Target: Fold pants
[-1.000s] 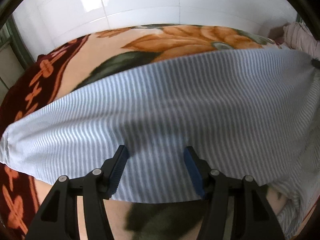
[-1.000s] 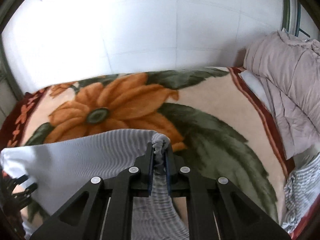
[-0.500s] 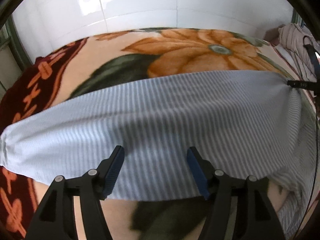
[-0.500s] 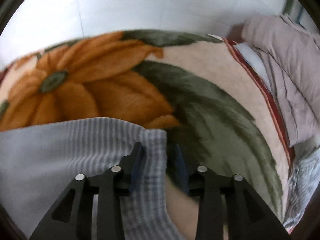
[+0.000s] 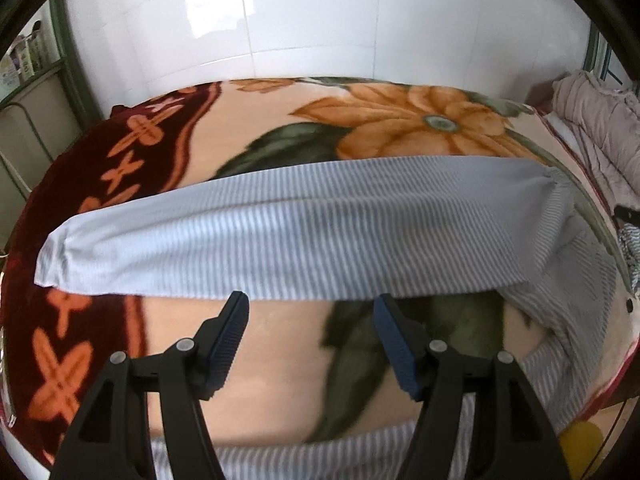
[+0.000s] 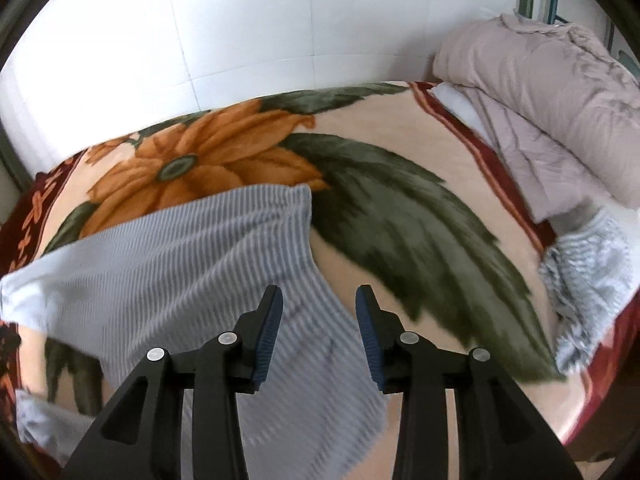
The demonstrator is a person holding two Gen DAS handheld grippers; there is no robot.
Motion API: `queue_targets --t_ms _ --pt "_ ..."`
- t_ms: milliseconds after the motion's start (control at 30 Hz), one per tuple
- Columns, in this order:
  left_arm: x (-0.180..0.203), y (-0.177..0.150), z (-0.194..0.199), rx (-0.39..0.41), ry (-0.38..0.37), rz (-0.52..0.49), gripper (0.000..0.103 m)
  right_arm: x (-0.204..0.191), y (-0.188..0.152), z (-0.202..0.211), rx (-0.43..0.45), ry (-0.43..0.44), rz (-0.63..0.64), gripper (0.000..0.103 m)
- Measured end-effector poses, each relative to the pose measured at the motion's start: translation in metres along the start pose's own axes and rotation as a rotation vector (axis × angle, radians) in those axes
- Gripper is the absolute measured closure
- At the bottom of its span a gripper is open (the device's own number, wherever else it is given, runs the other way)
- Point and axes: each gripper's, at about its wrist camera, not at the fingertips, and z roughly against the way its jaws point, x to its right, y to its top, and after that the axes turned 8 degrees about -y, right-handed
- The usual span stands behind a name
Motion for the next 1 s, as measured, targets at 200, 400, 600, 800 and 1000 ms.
queue_targets --t_ms 200,400,600,800,1000 --pt "-0.001 -0.021 0.029 0.003 -0.006 0.004 0.035 0.005 -0.044 0.027 -0.011 0.008 -0.032 0.064" --pt "0.001 -0.05 0.047 -0.024 -0.046 0.0 0.035 0.005 -0.094 0.043 -0.056 0.031 -0.098 0.064" --pt "0.011 -0.081 0.055 -0.044 -0.078 -0.041 0.035 -0.001 -0.132 0.06 -0.069 0.035 -0.185 0.064" --pt "0.018 -0.108 0.064 -0.067 -0.135 -0.079 0.035 -0.016 -0.154 0.073 -0.074 0.047 -0.21 0.064" --pt "0.033 -0.132 0.063 -0.105 -0.191 -0.137 0.035 -0.026 -0.169 0.074 -0.104 0.075 -0.24 0.064"
